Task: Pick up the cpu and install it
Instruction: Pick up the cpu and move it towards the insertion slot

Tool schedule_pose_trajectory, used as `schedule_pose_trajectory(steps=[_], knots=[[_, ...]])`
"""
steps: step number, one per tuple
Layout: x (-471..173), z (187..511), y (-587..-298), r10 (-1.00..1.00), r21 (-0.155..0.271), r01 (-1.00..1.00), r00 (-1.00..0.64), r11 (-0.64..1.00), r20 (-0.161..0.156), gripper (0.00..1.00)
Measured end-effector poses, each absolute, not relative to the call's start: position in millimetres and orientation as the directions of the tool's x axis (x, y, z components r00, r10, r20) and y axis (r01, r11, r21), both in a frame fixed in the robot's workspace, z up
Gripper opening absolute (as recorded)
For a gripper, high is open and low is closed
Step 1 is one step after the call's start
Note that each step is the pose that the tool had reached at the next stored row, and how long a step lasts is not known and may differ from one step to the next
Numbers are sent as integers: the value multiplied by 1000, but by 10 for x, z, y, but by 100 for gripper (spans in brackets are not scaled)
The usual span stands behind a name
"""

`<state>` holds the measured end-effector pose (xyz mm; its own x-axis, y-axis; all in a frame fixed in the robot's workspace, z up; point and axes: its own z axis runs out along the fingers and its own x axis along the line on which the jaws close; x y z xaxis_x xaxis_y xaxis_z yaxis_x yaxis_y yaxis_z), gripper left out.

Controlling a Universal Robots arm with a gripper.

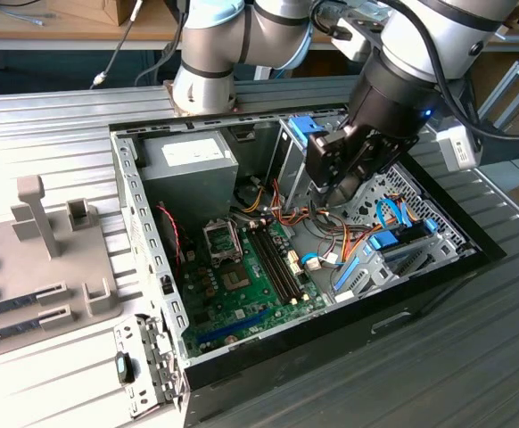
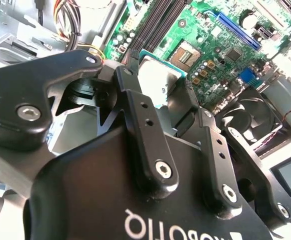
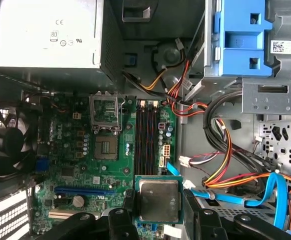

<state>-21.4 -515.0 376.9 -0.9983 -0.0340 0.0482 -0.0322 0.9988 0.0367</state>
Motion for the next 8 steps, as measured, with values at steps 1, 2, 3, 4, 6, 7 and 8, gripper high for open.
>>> schedule_pose_trajectory(steps=[1, 2, 3, 4, 6, 7, 8], knots=[[-214, 3767, -5152, -34, 37, -32, -998, 999, 48, 47], [-214, 3767, -5154, -34, 37, -32, -998, 999, 48, 47], [-214, 3766, -5157, -34, 37, -32, -998, 999, 48, 47], [-214, 3765, -5160, -34, 37, -32, -998, 999, 48, 47], [-214, 3761, -5172, -34, 37, -32, -998, 999, 48, 47], [-214, 3760, -5175, -34, 37, -32, -998, 999, 48, 47], [-214, 3760, -5176, -34, 37, -32, -998, 999, 48, 47]])
